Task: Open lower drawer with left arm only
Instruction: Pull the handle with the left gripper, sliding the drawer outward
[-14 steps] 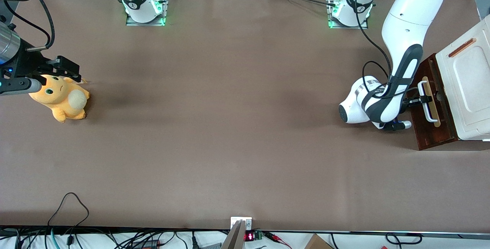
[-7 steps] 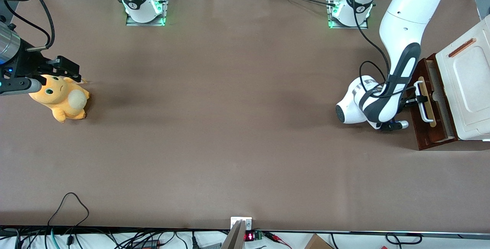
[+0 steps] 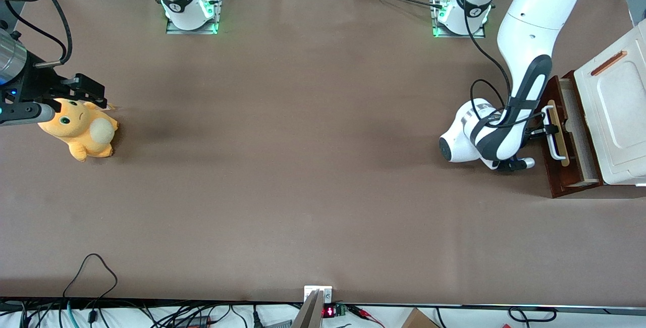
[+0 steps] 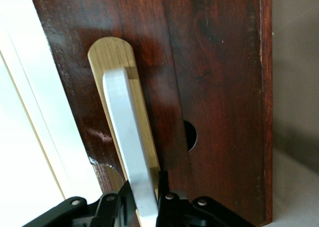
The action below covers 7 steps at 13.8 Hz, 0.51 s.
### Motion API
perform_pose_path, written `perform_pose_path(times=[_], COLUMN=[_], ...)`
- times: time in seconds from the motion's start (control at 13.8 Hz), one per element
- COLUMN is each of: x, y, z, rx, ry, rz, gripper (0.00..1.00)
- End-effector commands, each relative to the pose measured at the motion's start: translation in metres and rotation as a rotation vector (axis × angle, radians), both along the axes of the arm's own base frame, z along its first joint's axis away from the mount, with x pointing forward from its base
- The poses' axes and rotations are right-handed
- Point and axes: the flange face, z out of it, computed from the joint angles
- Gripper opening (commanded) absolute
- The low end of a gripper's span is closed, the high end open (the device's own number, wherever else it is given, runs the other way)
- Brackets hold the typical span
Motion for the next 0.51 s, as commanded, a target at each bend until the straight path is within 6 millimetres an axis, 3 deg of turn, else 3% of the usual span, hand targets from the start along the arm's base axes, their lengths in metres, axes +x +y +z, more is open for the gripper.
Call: perform_pose_path(times=[0.0,0.43], x=[-0.004,-0.0055], y=[-0.0081,-0.0155], z=[0.0053,0.0056], rx=[-0.014,-0.012], ry=[-0.003,-0.011], rz=[0.033,0.034], gripper=[0.16,0.16])
